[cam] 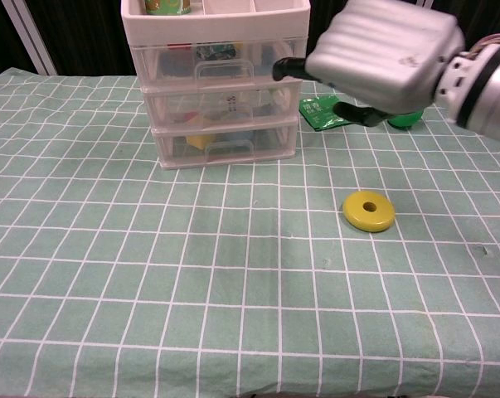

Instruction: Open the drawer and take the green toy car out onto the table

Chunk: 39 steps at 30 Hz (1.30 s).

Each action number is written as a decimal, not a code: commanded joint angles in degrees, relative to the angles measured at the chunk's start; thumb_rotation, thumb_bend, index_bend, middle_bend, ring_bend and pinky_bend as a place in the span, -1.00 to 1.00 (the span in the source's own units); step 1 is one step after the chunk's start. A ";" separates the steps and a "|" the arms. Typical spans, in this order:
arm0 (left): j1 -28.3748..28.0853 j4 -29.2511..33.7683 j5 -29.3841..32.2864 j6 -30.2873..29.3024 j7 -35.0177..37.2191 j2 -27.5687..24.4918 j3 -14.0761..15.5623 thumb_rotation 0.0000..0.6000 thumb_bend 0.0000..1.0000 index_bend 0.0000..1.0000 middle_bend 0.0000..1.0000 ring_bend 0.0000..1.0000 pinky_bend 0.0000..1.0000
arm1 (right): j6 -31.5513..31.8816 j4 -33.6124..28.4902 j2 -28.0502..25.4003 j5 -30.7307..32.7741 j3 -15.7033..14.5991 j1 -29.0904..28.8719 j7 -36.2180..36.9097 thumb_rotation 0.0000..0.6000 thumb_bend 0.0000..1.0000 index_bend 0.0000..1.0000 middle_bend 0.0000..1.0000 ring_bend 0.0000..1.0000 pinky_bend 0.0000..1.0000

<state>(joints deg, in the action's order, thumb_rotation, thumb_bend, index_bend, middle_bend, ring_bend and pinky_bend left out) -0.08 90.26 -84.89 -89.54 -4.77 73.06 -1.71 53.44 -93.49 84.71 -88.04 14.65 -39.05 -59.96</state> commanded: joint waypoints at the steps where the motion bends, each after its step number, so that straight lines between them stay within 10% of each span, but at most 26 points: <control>1: -0.04 -0.75 0.25 0.18 0.80 0.24 -0.20 1.00 -0.82 -0.37 -0.56 -0.65 -0.60 | -2.72 4.12 4.94 4.55 1.82 -4.37 -5.98 1.00 -0.25 -0.60 0.82 0.94 0.88; 39: 1.17 -3.99 1.29 -0.10 4.31 1.37 -0.53 1.00 -0.82 -0.37 -0.56 -0.65 -0.60 | 1.72 13.01 8.26 14.15 -2.61 -13.86 -14.22 1.00 -0.10 -0.31 0.85 0.96 0.88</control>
<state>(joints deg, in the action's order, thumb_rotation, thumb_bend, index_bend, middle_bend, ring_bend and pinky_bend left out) 1.09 86.28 -83.60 -89.64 -0.47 74.42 -2.23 55.08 -80.56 92.96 -73.96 12.15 -52.84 -74.16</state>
